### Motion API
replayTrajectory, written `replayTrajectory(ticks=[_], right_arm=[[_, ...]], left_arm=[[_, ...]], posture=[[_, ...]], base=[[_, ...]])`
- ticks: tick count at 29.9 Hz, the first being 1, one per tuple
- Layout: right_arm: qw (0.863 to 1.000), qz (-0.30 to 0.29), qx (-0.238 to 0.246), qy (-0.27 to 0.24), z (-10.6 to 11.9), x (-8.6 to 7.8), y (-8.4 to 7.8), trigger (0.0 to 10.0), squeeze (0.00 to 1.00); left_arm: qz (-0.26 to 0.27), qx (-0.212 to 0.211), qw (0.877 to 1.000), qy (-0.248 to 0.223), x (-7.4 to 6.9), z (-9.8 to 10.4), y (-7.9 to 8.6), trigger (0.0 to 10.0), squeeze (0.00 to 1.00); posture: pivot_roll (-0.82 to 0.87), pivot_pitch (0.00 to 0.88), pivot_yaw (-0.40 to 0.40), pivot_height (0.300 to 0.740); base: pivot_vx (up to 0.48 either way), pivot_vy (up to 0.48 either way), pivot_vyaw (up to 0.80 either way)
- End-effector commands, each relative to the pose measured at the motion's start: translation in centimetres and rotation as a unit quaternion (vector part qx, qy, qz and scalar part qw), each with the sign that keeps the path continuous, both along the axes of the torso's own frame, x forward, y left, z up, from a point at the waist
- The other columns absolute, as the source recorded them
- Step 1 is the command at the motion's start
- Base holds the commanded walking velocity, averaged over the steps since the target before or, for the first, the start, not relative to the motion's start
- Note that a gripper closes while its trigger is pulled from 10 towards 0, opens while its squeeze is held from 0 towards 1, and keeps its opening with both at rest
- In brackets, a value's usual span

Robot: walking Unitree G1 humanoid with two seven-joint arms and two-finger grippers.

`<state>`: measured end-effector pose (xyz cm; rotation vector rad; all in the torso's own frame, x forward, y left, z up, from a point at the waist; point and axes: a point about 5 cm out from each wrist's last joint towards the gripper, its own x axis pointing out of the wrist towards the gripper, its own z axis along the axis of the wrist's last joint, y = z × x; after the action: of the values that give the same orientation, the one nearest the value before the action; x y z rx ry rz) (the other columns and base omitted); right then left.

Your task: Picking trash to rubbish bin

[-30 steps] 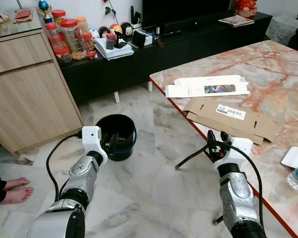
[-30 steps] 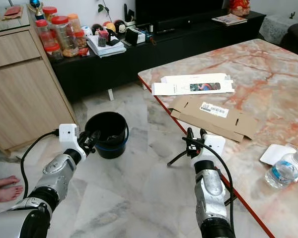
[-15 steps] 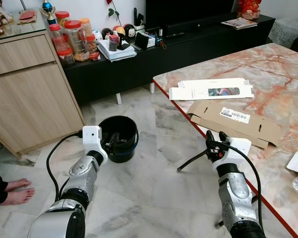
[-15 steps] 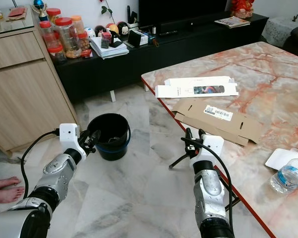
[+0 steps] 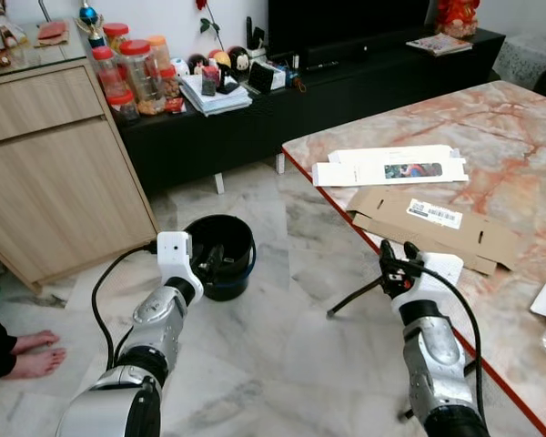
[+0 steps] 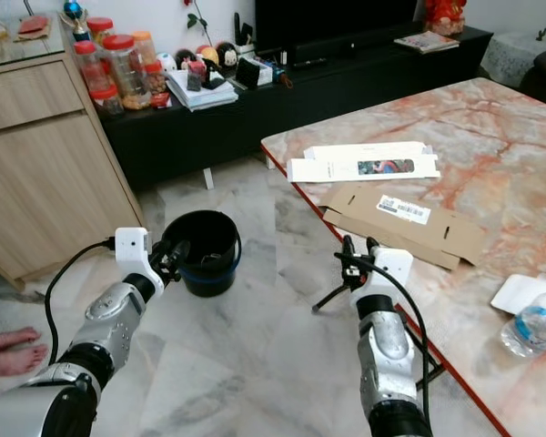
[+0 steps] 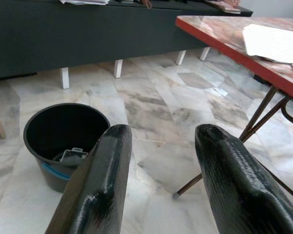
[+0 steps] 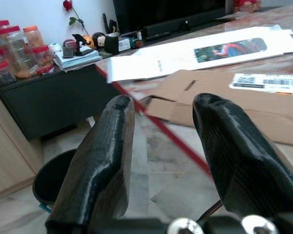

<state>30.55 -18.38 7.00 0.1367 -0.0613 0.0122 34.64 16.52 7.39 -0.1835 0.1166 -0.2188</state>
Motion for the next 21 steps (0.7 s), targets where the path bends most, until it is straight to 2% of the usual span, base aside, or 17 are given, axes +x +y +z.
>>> replayTrajectory(ticks=[1, 21], right_arm=[[1.000, 0.004, -0.005, 0.002, -0.07, 0.02, 0.11, 10.0, 0.00], [1.000, 0.006, -0.006, 0.005, -0.25, -0.02, 0.17, 10.0, 0.00]], left_arm=[[0.003, 0.004, 1.000, -0.003, 0.21, 0.32, 0.17, 10.0, 0.00], [0.003, 0.008, 1.000, -0.003, 0.22, 0.31, -0.01, 10.0, 0.00]], posture=[[0.14, 0.007, 0.026, 0.740], [0.14, 0.005, 0.026, 0.740]], base=[[0.000, 0.000, -0.77], [0.000, 0.000, -0.77]])
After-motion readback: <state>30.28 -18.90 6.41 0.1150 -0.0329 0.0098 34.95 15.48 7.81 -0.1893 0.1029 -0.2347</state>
